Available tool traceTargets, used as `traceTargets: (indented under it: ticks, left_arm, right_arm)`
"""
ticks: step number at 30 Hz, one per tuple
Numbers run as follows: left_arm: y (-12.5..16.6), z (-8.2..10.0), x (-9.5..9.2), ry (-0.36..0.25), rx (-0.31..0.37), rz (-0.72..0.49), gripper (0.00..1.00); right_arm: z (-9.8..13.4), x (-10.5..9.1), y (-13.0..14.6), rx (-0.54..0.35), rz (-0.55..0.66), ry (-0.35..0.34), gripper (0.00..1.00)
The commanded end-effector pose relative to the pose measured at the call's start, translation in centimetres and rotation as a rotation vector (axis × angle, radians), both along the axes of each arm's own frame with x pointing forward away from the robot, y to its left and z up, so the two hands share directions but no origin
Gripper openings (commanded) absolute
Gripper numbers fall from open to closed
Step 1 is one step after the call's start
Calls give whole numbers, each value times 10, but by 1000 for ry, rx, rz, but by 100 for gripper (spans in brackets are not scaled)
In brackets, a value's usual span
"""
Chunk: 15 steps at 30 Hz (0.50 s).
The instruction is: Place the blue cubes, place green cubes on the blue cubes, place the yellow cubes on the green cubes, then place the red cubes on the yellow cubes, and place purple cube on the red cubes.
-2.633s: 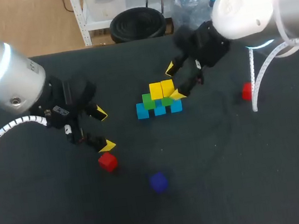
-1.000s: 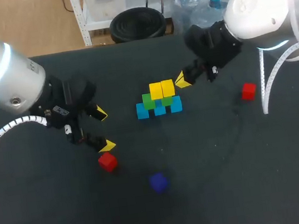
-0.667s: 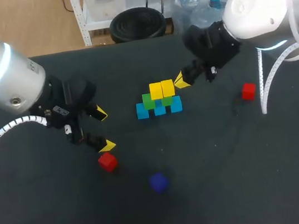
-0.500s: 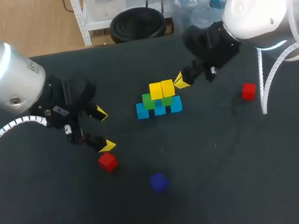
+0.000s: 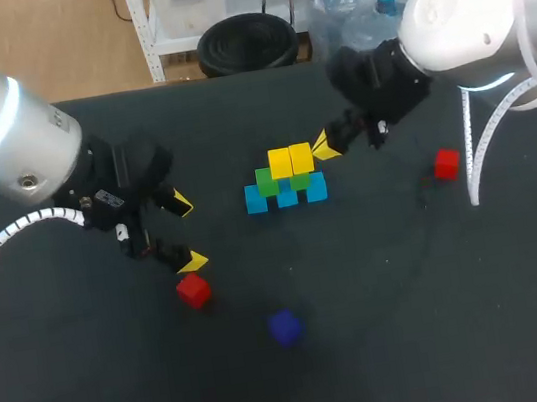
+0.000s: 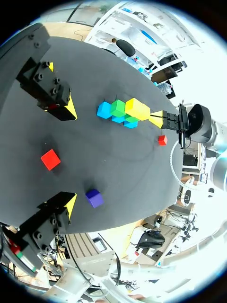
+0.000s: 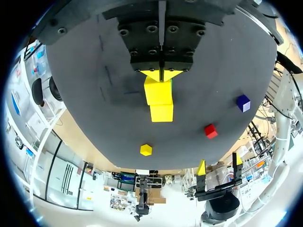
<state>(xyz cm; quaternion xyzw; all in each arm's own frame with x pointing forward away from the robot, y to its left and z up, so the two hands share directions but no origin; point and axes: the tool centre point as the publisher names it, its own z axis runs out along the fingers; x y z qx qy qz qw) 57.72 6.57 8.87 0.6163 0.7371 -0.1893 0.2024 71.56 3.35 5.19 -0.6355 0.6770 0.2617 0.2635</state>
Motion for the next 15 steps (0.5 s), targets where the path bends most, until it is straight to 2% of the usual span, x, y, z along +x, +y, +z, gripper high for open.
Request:
traceTargets:
  ticks: [1, 15]
  left_arm:
    - [1, -1, 1, 0, -5, -5, 100]
    - [1, -1, 1, 0, -5, -5, 100]
  right_arm:
    - [0, -1, 0, 1, -1, -2, 0]
    - [1, -5, 1, 0, 1, -6, 0]
